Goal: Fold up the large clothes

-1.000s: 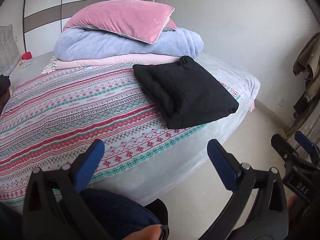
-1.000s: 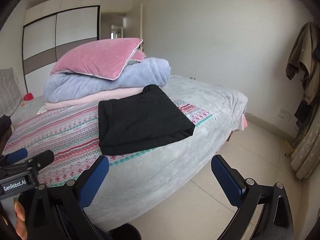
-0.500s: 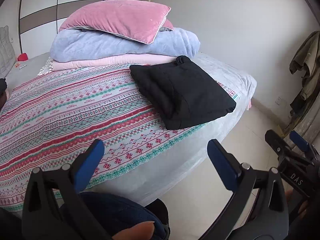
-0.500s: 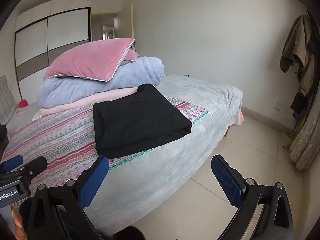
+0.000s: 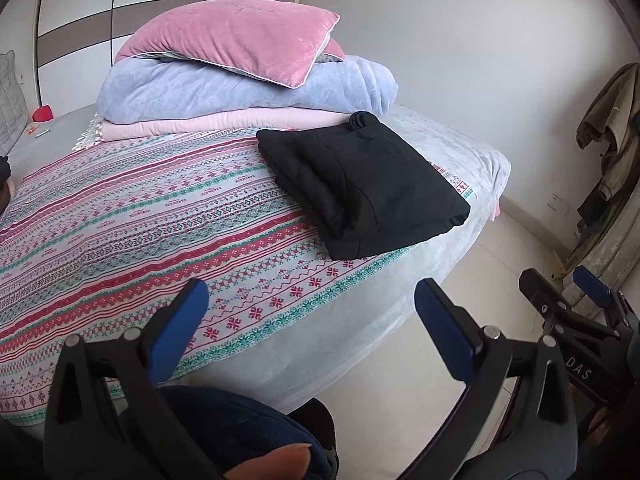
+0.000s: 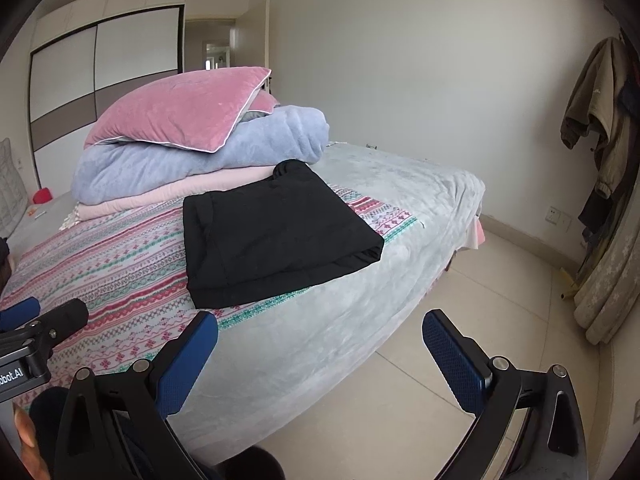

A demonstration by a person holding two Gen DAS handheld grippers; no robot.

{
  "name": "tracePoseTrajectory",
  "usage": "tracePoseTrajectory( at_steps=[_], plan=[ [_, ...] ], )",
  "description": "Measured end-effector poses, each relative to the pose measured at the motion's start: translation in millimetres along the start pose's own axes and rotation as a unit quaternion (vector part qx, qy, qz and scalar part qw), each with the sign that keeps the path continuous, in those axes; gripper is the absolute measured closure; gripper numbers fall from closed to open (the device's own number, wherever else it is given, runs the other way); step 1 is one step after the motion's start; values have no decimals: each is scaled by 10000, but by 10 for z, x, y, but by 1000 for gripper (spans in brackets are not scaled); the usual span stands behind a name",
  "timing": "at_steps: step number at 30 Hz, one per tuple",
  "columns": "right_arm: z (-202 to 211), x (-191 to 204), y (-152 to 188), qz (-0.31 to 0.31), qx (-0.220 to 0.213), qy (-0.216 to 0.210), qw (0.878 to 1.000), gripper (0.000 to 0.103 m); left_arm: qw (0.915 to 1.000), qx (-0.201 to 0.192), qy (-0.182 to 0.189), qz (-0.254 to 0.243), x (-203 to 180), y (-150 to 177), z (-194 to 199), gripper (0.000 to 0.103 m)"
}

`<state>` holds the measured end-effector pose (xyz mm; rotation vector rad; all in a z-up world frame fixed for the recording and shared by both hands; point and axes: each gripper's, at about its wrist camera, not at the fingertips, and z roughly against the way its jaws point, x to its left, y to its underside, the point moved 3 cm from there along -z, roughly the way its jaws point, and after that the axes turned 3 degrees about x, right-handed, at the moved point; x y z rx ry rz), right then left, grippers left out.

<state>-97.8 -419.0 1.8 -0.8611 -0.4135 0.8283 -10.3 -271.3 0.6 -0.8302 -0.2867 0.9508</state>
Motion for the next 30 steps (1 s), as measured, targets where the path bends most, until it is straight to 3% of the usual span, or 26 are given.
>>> tracePoseTrajectory(
  at_steps=[30],
  plan=[
    [-2,0,48,86,45,120,9999,0,9997,17,212,-132,-98,31,32,1]
  ],
)
